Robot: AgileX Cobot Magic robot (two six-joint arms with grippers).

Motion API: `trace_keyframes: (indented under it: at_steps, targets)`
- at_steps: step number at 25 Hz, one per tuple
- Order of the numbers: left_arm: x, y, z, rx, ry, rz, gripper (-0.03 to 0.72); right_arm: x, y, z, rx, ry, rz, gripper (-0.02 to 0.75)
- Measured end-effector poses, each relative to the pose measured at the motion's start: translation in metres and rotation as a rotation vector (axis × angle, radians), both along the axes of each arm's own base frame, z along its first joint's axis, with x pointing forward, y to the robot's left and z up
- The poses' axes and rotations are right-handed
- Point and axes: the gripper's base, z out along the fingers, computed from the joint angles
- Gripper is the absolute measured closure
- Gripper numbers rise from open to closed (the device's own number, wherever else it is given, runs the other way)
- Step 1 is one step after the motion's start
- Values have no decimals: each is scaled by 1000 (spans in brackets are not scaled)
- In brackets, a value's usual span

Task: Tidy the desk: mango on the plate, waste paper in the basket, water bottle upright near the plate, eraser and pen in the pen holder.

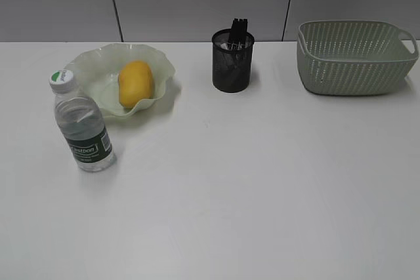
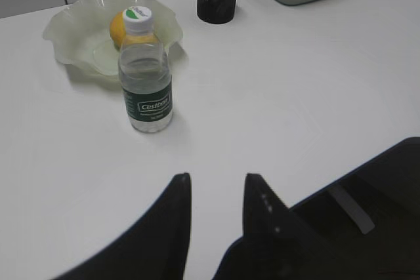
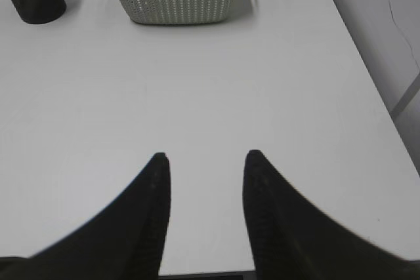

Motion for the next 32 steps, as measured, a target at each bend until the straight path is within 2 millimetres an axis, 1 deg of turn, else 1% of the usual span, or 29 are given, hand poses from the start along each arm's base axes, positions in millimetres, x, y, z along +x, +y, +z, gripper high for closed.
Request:
trace_keyframes:
  at_steps: [5, 11, 14, 17, 22, 24, 29, 32]
  targets:
    - [0, 0, 0, -1, -1, 0, 459, 0, 0, 0, 0, 0, 0, 429]
    - [0, 0, 0, 0, -1, 0, 346, 0, 0, 0, 0, 0, 0, 429]
    - [0, 0, 0, 0, -1, 0, 330, 0, 0, 0, 0, 0, 0, 429]
    - [0, 0, 0, -1, -2, 0, 333, 0, 0, 0, 0, 0, 0, 429]
    - [0, 0, 0, 0, -2, 20, 367, 0, 0, 0, 0, 0, -2, 429]
    - [0, -1, 0, 1, -3, 79, 382, 0, 0, 0, 0, 0, -17, 429]
    - [-1, -3, 0, 1, -3, 316, 408, -1, 1, 0, 0, 0, -84, 429]
    - [-1, -4, 0, 2, -3, 393, 416, -1, 1, 0, 0, 0, -116, 429]
